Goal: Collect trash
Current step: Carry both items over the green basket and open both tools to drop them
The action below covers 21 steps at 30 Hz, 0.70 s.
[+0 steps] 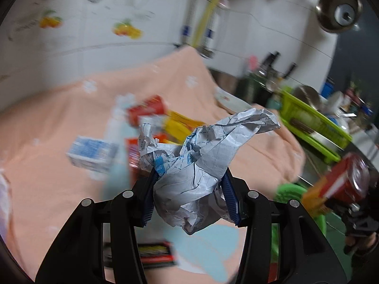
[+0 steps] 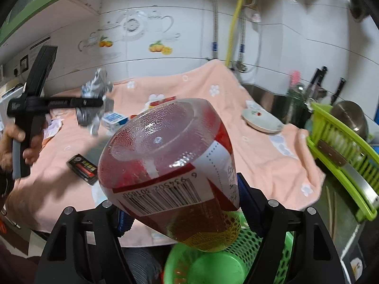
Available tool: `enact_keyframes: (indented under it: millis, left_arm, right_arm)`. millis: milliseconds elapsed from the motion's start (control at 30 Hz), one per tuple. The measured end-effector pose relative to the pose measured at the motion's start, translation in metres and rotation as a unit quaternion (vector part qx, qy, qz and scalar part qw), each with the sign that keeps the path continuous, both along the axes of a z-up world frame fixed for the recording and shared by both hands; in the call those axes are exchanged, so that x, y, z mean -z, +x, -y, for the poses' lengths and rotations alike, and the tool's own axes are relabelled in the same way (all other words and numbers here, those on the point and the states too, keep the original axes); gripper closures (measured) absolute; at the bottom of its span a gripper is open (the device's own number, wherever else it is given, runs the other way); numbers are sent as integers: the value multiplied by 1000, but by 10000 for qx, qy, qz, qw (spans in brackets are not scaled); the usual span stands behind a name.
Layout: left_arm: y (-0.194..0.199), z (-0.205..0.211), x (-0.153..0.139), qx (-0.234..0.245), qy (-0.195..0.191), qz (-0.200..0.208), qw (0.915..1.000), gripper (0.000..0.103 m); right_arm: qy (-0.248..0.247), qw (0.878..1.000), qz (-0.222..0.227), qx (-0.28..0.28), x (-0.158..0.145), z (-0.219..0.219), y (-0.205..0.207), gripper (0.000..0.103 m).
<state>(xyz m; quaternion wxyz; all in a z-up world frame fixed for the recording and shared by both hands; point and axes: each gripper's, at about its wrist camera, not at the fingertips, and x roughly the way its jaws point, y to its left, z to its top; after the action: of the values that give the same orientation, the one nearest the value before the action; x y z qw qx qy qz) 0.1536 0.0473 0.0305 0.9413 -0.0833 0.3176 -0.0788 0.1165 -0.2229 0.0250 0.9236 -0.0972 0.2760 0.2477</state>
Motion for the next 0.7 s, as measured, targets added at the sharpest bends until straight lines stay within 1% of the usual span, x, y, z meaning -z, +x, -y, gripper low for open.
enact_keyframes:
  millis: [67, 167, 300, 433, 533, 633, 700]
  left_arm:
    - [3, 21, 9, 238, -10, -80, 9997, 54]
    - [8, 60, 28, 708, -112, -272, 9971, 54]
    - [12, 119, 54, 1345, -230, -546, 9891, 54]
    - [11, 165, 72, 1797, -209, -695, 9810, 52]
    - [9, 194, 85, 2079, -268, -814, 9744, 50]
    - [6, 218, 98, 2274, -163, -950, 9690, 38]
    - [4, 232, 105, 2394, -105, -1057, 9651, 27]
  right_arm:
    - [3, 9999, 10, 133, -2, 12, -3, 32]
    - [16, 9996, 31, 292, -2, 31, -8, 32]
    - [7, 9985, 31, 547, 0, 56, -16, 32]
    - [55, 9968, 20, 791, 3, 81, -23, 33]
    - [96, 9950, 17, 990, 5, 101, -29, 33]
    - [154, 9931, 3, 1159, 6, 115, -33, 33]
    - [173, 9918, 0, 1263, 8, 125, -36, 33]
